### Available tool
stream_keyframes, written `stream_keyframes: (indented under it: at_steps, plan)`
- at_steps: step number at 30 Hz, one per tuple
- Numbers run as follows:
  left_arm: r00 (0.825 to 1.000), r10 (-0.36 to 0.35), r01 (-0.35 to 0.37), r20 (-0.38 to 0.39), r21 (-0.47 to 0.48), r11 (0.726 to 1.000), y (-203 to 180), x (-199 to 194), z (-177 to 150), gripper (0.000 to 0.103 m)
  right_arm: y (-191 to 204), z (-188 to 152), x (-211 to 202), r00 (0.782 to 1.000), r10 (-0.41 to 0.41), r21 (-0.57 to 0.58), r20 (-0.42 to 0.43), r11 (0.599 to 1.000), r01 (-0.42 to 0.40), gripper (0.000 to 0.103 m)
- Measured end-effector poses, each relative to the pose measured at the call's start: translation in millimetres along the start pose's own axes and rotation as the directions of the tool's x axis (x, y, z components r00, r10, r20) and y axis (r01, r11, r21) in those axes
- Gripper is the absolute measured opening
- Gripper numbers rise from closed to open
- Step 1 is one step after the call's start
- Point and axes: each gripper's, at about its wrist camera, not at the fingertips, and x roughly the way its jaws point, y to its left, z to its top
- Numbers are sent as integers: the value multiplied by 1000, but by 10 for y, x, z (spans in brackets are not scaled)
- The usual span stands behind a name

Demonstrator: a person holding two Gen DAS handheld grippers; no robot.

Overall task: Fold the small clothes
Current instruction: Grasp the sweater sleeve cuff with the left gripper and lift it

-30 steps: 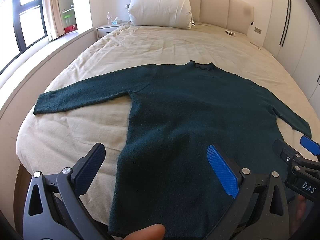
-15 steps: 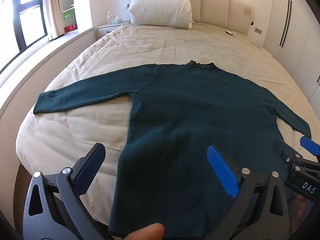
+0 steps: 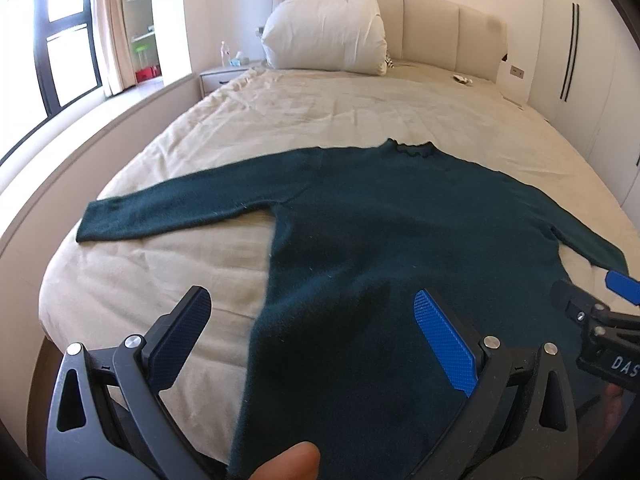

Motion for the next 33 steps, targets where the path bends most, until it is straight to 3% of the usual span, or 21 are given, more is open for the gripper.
stream_keyframes:
  at_steps: [3,6,11,14,16,19,21,23,25,26,28,31,33]
  plan:
    - [1000,-20,20,5,-6,1000,89,3,39,103,64,51,0,1000,8,-9,8,1000,-8,103]
    - [995,-98,97,-12,-73,993,298,43,93,103,118,115,11,1000,12,-19,19,1000,-11,103]
    - [964,-264,254,-20,-206,945,743,193,208,103,227,210,60,999,36,-23,29,999,-35,103]
    - [972,-235,232,19,-266,936,1024,221,250,103,342,258,87,998,45,-50,33,998,-44,103]
    - [968,-252,238,-7,-304,922,1212,301,266,103,418,293,110,998,46,-70,38,997,-43,103]
    - [957,-282,230,-69,-415,881,1664,509,300,103,484,329,154,998,52,-79,36,996,-49,103]
    - [960,-281,241,-12,-477,845,1980,539,323,103,528,347,203,998,57,-84,31,995,-54,103]
    - [956,-285,271,71,-589,761,2461,594,339,103,561,354,254,998,58,-90,23,994,-55,103]
    - [943,-299,311,149,-718,623,2983,722,314,103,596,362,320,998,59,-92,12,994,-57,103]
    - [939,-295,321,176,-759,567,3181,785,292,103,613,364,356,998,62,-91,5,994,-61,103]
    - [937,-256,331,236,-836,437,3634,918,218,103,654,379,429,998,69,-91,-9,993,-70,103]
    - [940,-209,327,271,-889,319,4079,1095,89,102,729,404,536,997,73,-99,-23,992,-75,103]
    - [932,-205,346,299,-904,250,4303,1249,14,100,787,433,633,996,79,-102,-37,991,-83,103]
